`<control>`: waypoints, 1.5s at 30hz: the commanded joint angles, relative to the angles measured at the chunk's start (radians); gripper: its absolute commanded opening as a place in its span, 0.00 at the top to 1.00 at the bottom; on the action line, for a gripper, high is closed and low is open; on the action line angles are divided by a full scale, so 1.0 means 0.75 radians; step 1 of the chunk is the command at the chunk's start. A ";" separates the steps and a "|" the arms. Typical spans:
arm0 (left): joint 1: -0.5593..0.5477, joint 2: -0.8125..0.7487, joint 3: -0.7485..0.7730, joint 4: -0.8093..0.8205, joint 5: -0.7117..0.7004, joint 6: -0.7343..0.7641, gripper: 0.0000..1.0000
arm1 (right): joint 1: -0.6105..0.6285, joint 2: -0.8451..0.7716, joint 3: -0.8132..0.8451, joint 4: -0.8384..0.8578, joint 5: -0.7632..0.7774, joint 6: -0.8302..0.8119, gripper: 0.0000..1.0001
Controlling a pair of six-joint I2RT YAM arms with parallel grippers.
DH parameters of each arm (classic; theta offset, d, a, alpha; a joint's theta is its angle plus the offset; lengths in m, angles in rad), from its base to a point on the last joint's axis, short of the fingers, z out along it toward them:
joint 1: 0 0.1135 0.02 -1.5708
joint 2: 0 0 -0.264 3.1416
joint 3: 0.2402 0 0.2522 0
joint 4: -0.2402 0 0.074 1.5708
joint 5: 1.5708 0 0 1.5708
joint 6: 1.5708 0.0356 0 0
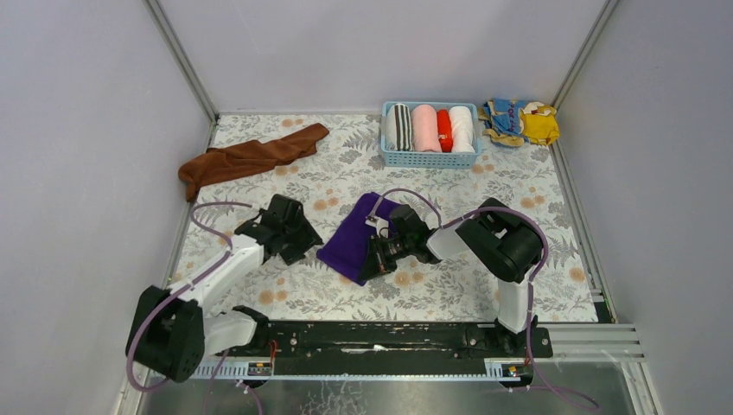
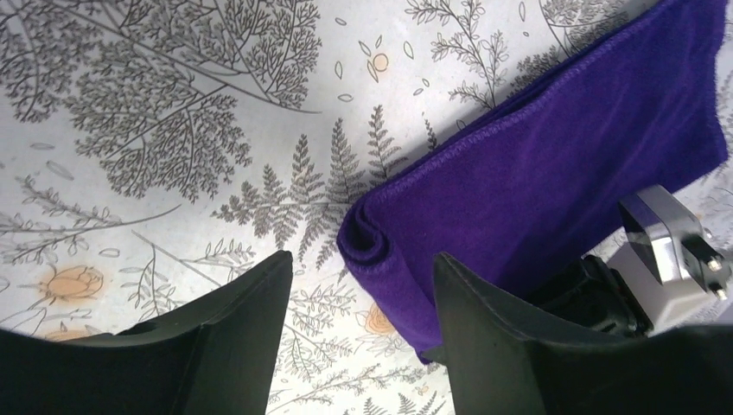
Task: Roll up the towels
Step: Roll the towel at the center of the board.
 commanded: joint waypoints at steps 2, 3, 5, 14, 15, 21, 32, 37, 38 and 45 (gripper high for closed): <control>0.004 -0.191 -0.076 -0.066 0.016 0.001 0.37 | -0.007 0.033 0.014 -0.092 0.048 -0.039 0.93; 0.003 -0.216 -0.090 -0.066 0.033 -0.002 0.37 | -0.007 0.034 0.015 -0.092 0.047 -0.038 0.93; 0.001 -0.233 -0.105 -0.049 0.074 -0.010 0.36 | -0.006 0.038 0.018 -0.096 0.046 -0.036 0.93; -0.083 -0.084 -0.097 0.094 0.109 -0.084 0.53 | -0.006 0.047 0.040 -0.104 0.039 -0.028 0.92; -0.086 -0.068 -0.098 0.101 0.105 -0.085 0.54 | -0.007 0.048 0.040 -0.105 0.039 -0.030 0.92; -0.092 0.038 -0.082 0.173 0.095 -0.082 0.60 | -0.006 0.057 0.046 -0.121 0.039 -0.040 0.92; -0.092 0.260 -0.027 0.172 -0.020 -0.028 0.72 | -0.004 -0.064 0.109 -0.347 0.152 -0.185 0.83; -0.092 0.338 -0.036 0.179 -0.023 -0.013 0.73 | 0.017 -0.260 0.155 -0.618 0.383 -0.386 0.71; -0.094 0.348 -0.038 0.181 -0.022 -0.012 0.73 | 0.031 -0.305 0.165 -0.663 0.444 -0.426 0.69; -0.093 0.376 -0.052 0.186 -0.018 -0.001 0.74 | 0.284 -0.497 0.256 -0.792 0.842 -0.720 0.60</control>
